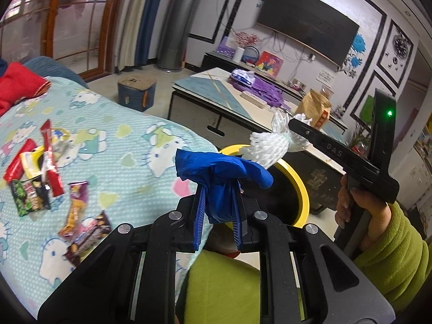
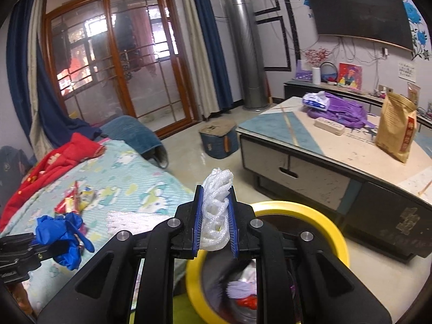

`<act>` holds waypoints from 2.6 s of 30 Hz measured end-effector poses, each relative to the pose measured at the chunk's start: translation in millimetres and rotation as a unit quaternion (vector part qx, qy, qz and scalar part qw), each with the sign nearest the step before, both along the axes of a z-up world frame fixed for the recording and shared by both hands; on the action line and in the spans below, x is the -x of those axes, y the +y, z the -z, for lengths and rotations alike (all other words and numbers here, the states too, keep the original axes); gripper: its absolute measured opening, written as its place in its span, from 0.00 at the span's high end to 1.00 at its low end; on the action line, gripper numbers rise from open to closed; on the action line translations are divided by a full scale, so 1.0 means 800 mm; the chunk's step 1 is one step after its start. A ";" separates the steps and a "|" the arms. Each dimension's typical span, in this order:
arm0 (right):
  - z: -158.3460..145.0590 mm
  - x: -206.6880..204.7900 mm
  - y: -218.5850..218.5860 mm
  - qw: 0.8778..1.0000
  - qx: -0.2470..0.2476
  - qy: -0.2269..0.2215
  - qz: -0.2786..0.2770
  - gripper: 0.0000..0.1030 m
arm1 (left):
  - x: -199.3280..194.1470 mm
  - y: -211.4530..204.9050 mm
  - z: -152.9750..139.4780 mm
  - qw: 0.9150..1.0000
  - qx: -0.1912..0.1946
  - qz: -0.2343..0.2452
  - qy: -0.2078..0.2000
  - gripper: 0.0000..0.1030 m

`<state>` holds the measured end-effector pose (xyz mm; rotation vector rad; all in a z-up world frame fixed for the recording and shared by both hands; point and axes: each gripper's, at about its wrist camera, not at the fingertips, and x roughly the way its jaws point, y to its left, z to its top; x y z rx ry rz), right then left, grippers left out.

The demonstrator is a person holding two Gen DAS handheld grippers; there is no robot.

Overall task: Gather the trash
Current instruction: 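Carry the blue cloth and foam net over the yellow-rimmed bin with both tools, then open both tools to drop the cloth and foam net into the bin, then move both open tools back to the trash on the bedspread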

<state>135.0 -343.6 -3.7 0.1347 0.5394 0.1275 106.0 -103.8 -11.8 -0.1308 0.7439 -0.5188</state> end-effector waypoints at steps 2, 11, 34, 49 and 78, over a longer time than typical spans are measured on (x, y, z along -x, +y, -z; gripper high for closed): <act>0.005 -0.001 -0.008 1.000 0.003 0.004 0.008 0.84 | -0.003 -0.010 0.004 1.000 -0.003 0.009 0.000 0.88; 0.030 -0.008 -0.038 0.999 0.019 0.025 0.041 0.84 | -0.021 -0.059 0.015 0.999 -0.008 0.052 0.009 0.88; 0.084 -0.029 -0.112 0.990 -0.019 0.100 0.099 0.75 | -0.051 -0.161 0.071 0.989 -0.039 0.133 0.042 0.88; 0.086 -0.030 -0.129 0.985 -0.071 0.107 0.113 0.49 | -0.060 -0.175 0.093 0.987 -0.054 0.141 0.061 0.35; 0.031 -0.007 -0.057 0.997 -0.043 0.045 0.046 0.31 | -0.022 -0.052 0.022 0.997 -0.071 -0.028 -0.027 0.11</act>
